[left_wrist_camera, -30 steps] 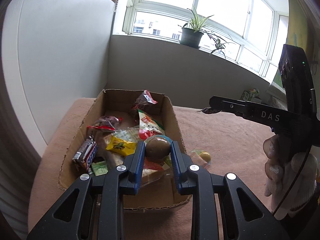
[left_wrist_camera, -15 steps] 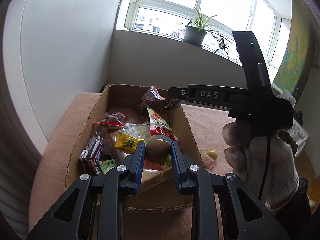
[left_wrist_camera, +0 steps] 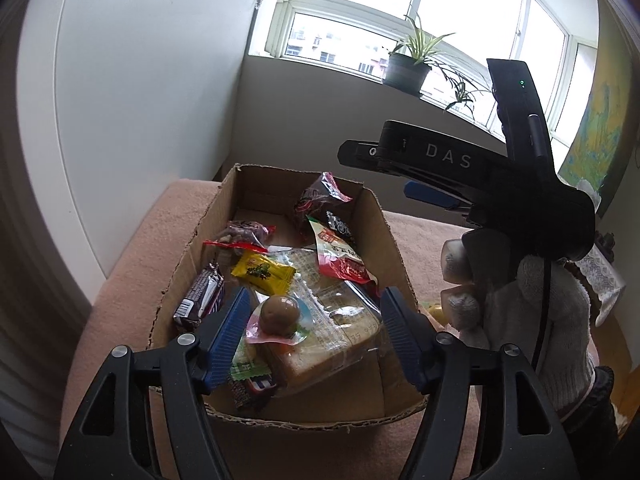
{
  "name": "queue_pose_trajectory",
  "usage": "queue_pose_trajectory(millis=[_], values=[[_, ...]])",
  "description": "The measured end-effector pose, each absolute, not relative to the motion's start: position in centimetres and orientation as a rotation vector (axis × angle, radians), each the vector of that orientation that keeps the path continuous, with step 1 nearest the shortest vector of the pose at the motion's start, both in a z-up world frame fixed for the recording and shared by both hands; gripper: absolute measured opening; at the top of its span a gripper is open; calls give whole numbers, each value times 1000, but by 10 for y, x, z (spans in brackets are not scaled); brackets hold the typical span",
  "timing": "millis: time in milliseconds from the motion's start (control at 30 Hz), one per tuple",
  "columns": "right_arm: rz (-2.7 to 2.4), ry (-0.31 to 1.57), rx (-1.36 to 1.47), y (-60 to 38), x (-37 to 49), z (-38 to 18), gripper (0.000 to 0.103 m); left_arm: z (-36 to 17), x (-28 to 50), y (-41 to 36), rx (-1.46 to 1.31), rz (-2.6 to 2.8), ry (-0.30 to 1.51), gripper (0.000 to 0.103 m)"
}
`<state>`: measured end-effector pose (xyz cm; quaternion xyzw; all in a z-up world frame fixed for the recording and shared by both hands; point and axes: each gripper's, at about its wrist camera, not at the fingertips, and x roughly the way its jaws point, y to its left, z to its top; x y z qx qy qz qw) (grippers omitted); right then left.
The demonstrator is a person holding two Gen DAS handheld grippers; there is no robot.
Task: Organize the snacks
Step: 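Carry the egg candy and black packet into the box and open both grippers, then lift both open grippers away from the box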
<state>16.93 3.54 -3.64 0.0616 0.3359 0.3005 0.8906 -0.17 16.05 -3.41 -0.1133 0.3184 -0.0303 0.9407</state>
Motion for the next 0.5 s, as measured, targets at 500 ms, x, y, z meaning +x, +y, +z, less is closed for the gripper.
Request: queue_pose_trajectory(millis=[500], values=[[603,691,74,6,152,-30,99,-31,-6,147,-196,-58,645,68]])
